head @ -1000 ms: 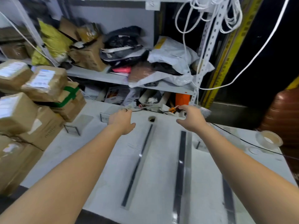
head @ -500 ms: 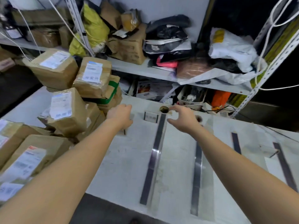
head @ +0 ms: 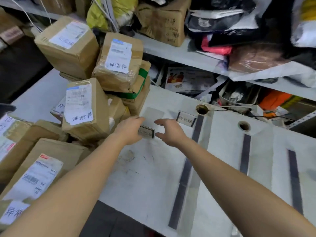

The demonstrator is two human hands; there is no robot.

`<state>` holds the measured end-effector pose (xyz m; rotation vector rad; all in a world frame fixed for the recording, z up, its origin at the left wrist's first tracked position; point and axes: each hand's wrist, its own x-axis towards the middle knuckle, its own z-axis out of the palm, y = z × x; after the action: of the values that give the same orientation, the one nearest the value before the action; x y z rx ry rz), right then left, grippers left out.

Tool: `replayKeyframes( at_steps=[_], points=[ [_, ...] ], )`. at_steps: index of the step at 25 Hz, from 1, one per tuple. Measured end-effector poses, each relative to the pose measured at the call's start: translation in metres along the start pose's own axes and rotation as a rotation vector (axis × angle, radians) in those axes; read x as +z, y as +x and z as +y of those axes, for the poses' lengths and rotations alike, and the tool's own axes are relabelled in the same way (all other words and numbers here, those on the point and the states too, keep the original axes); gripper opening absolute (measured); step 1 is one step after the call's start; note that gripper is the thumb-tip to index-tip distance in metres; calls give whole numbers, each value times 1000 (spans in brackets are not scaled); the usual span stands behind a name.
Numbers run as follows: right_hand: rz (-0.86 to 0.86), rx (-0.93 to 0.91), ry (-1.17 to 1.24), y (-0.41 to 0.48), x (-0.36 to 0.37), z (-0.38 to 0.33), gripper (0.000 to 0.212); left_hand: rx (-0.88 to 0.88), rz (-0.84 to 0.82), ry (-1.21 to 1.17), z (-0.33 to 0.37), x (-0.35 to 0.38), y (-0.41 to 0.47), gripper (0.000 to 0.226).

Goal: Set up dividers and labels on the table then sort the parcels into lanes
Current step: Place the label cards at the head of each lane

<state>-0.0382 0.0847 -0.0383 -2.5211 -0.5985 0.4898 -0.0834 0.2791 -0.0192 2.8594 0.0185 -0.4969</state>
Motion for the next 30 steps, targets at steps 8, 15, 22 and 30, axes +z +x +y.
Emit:
replayKeyframes(
  at_steps=[8, 15, 22, 30],
  points=[
    [10, 84, 75, 33, 44, 4, 18, 1, 11, -78, -20, 18, 24, 61],
    [38, 117, 164, 29, 41, 11, 10, -12, 3, -119, -22, 30, 34, 59],
    [47, 119, 274, 11, 27, 25, 5, -32, 44, -281, -24, 46, 35, 31],
    [121, 97, 337, -12, -3, 16, 6, 132, 114, -336, -8, 23, 23, 10]
  ],
)
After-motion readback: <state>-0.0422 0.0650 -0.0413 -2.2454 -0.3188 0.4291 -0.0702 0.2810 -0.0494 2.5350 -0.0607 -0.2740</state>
